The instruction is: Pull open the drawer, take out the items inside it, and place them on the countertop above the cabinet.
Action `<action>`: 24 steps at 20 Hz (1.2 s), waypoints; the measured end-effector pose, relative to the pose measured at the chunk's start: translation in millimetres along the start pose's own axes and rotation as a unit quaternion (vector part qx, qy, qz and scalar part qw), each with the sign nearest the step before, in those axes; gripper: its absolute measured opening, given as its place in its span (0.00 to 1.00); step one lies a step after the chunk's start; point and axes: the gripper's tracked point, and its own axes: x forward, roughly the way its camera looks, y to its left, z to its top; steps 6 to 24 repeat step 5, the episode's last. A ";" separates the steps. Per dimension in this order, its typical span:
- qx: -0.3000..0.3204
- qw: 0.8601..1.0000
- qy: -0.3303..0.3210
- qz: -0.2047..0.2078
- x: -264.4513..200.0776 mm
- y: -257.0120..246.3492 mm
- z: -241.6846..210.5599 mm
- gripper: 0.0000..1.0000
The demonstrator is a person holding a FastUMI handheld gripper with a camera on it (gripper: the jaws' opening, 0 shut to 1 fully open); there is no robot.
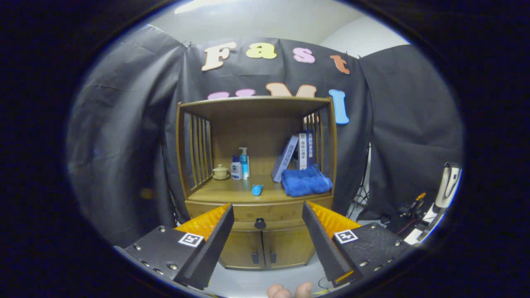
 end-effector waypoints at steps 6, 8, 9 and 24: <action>0.010 1.000 0.013 0.015 -18.5 -3.4 5.6 0.99; 0.010 1.000 0.013 0.015 -18.5 -3.4 5.6 0.99; 0.010 1.000 0.013 0.015 -18.5 -3.4 5.6 0.99; 0.010 1.000 0.013 0.015 -18.5 -3.4 5.6 0.99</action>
